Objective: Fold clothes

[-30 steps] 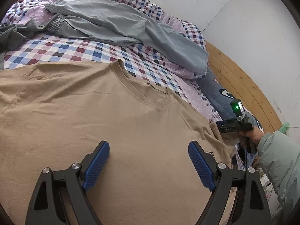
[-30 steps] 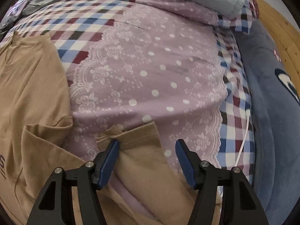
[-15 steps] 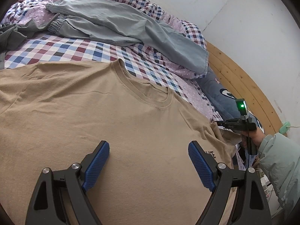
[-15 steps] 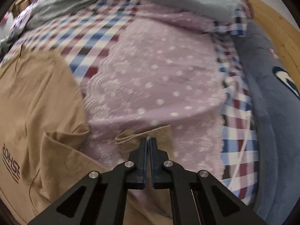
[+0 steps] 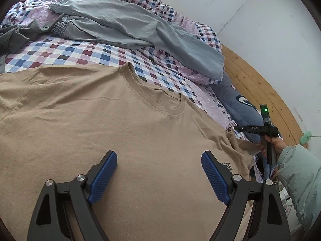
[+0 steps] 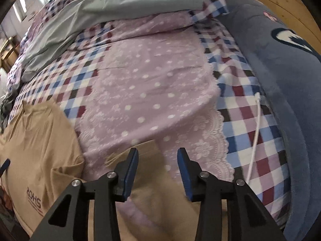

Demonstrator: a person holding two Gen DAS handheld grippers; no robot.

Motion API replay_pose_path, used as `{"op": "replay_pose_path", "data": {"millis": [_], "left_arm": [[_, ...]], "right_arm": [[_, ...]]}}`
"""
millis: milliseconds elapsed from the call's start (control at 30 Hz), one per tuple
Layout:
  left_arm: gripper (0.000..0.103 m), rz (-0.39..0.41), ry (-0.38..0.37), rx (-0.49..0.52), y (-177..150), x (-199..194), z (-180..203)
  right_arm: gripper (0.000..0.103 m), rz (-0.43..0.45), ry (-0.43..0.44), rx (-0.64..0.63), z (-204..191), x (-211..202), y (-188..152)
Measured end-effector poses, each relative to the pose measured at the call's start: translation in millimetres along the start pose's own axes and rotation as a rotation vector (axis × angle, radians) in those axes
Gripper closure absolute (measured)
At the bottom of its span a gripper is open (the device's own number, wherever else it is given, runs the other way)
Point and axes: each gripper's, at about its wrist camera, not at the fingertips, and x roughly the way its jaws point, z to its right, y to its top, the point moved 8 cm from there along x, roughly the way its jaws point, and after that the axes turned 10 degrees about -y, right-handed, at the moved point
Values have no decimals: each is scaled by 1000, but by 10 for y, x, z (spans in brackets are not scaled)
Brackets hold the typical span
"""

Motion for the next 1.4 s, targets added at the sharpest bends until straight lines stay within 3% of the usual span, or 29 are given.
{"op": "replay_pose_path", "data": {"millis": [100,267,400,467,533,700,867,1033,1133,1267,1333,1400], "left_arm": [[14,0,3,3,-4,2,3],[14,0,6,6,-11,7,7],[14,0,9,9,-16,12,10],[14,1,8,8,-17,7,9],[14,1,7,7,-18,8,8],[14,0,3,0,-12,15,2],[14,5,-17,-32,17,-12,-10],[14,24,-48,-83,69,-79,-20],[14,48,-66,-89,133,-159,22],[14,81,-117,-86,235,-294,148],[14,89,-164,-88,277,-356,226],[14,93,-288,-127,326,-444,334]], "right_arm": [[60,-9,-13,7,59,61,23],[60,-75,-37,-149,-238,299,-76],[60,-54,-55,-179,-350,318,-69],[70,-34,-46,-198,-396,285,-84],[102,-13,-74,-225,-443,248,-100],[102,57,-172,-237,-472,26,-73],[102,245,-331,-90,-100,-808,283],[102,438,-485,89,332,-1976,606],[102,535,-505,144,353,-2704,659],[102,626,-433,97,-184,-3425,651],[102,659,-361,29,-708,-3693,595],[102,670,-289,-46,-1256,-3787,515]]}}
